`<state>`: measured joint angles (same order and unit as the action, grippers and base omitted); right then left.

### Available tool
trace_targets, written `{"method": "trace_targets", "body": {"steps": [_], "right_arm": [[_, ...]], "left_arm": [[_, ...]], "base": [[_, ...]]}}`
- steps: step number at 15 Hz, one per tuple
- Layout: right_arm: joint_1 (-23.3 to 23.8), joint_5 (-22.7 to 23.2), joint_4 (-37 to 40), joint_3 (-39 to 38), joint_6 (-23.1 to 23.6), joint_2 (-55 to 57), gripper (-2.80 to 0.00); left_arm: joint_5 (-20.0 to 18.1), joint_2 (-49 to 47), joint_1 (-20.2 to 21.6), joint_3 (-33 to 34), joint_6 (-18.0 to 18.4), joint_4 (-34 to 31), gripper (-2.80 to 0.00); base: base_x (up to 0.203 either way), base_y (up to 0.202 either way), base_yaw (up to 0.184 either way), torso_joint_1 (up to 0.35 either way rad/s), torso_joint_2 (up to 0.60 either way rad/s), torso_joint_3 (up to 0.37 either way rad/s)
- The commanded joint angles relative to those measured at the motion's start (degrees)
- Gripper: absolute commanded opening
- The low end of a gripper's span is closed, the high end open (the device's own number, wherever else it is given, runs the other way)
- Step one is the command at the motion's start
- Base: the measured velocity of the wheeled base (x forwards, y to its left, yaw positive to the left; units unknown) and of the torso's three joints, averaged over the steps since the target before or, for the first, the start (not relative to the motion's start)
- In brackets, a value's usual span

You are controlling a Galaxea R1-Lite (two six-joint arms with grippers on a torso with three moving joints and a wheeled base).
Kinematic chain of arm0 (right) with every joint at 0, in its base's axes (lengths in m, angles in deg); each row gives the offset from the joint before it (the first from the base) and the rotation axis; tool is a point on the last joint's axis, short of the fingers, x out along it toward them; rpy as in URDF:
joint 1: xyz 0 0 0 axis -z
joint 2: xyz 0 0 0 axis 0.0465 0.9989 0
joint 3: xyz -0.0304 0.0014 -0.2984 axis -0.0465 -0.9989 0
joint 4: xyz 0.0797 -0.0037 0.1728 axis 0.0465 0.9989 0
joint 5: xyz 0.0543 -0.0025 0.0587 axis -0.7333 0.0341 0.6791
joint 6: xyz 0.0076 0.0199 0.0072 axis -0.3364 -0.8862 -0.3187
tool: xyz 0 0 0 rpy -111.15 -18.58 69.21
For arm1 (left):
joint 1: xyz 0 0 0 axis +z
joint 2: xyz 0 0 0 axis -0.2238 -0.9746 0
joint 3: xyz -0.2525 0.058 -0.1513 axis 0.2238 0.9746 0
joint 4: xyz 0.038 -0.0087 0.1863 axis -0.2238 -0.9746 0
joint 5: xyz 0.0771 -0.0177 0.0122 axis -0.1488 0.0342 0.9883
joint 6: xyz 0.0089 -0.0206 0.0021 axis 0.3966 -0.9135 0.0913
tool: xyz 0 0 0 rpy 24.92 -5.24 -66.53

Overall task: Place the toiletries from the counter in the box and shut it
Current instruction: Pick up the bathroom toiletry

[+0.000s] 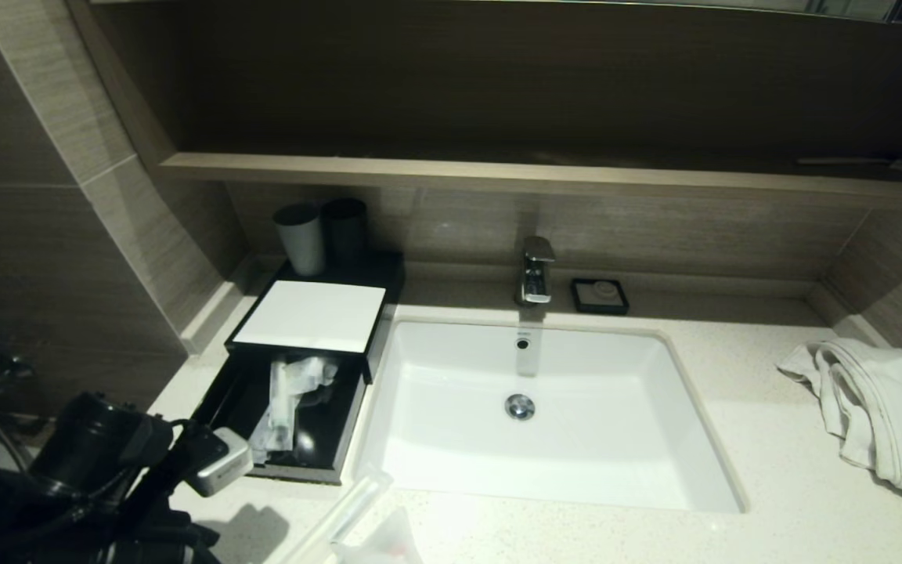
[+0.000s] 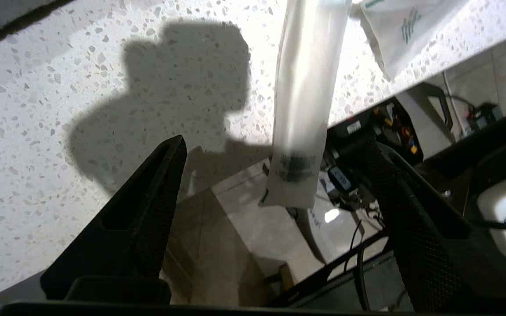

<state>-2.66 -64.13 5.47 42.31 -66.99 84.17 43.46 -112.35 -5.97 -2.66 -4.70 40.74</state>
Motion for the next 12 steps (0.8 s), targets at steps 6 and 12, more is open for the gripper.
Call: {"method": "trace_targets", "body": {"steps": [6, 12], "right_arm": [[0.00, 0.04, -0.01, 0.00, -0.01, 0.00, -2.80], [0.00, 0.04, -0.01, 0.00, -0.01, 0.00, -2.80]], "left_arm": [[5.74, -3.43, -0.52, -20.76, 8.54, -27.49, 0.00], [10.44, -8.44, -5.03, -29.81, 10.31, -35.17, 0.00]], "base": [[0.000, 0.000, 0.000, 0.000, 0.00, 0.000], [0.000, 0.000, 0.000, 0.000, 0.00, 0.000]]}}
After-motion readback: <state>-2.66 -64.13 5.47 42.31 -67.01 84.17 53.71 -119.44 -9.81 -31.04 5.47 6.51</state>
